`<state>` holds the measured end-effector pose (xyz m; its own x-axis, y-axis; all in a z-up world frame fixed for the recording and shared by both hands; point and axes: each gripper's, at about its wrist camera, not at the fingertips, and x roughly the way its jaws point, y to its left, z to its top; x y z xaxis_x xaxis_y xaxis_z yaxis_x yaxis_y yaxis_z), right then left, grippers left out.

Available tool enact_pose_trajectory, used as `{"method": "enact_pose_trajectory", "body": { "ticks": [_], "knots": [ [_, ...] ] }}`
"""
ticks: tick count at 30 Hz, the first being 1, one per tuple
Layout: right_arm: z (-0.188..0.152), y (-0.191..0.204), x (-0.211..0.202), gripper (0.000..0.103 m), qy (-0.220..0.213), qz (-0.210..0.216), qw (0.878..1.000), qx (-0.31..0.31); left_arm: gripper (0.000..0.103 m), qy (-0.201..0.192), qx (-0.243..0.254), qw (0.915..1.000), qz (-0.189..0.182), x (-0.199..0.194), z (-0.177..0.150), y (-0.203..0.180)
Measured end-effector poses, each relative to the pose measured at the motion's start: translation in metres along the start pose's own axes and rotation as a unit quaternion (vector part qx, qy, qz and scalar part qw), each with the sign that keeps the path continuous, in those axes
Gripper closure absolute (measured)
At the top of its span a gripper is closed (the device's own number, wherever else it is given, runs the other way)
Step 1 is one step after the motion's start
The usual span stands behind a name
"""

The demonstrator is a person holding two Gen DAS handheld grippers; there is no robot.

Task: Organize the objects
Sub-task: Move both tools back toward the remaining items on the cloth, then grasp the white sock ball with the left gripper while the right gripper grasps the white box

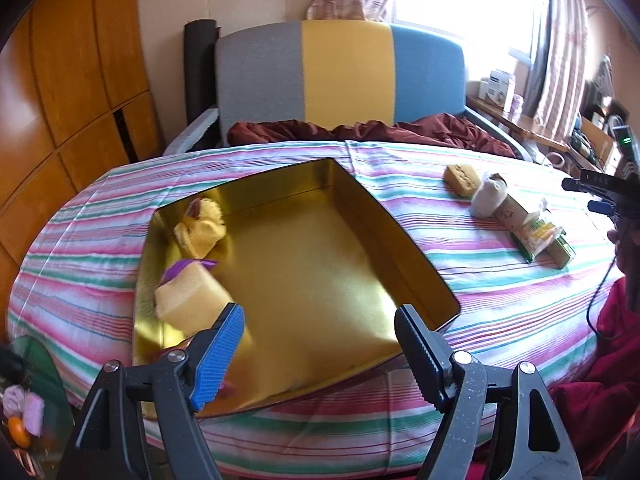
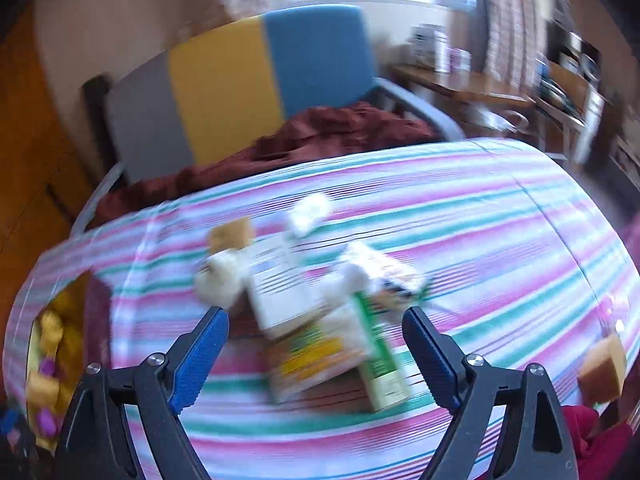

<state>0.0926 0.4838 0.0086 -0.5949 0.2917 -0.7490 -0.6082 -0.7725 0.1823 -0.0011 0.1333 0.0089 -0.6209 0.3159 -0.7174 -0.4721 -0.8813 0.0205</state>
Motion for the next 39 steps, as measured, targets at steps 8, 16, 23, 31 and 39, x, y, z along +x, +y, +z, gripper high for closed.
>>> {"method": "enact_pose_trajectory", "body": {
  "ticks": [8,16,23,31,39],
  "knots": [
    [-0.003,-0.074,0.021,0.013,0.041,0.012,0.985,0.168,0.025,0.012,0.035,0.9986,-0.039,0.019,0.021,-0.049],
    [-0.006,-0.063,0.021,0.013,0.064,0.052,0.985,0.154,0.025,0.024,0.064,0.9937,-0.089,0.053,0.064,-0.114],
    [-0.008,-0.064,0.021,0.013,0.072,0.07,0.982,0.157,0.026,0.061,0.042,0.9889,-0.129,0.101,0.093,-0.155],
    [-0.007,-0.06,0.023,0.013,0.08,0.086,0.982,0.149,0.027,0.059,0.084,0.9858,-0.133,0.151,0.116,-0.2],
    [-0.006,-0.06,0.03,0.013,0.089,0.097,0.98,0.153,0.029,0.056,0.131,0.9811,-0.131,0.198,0.13,-0.237]
  ]
}}
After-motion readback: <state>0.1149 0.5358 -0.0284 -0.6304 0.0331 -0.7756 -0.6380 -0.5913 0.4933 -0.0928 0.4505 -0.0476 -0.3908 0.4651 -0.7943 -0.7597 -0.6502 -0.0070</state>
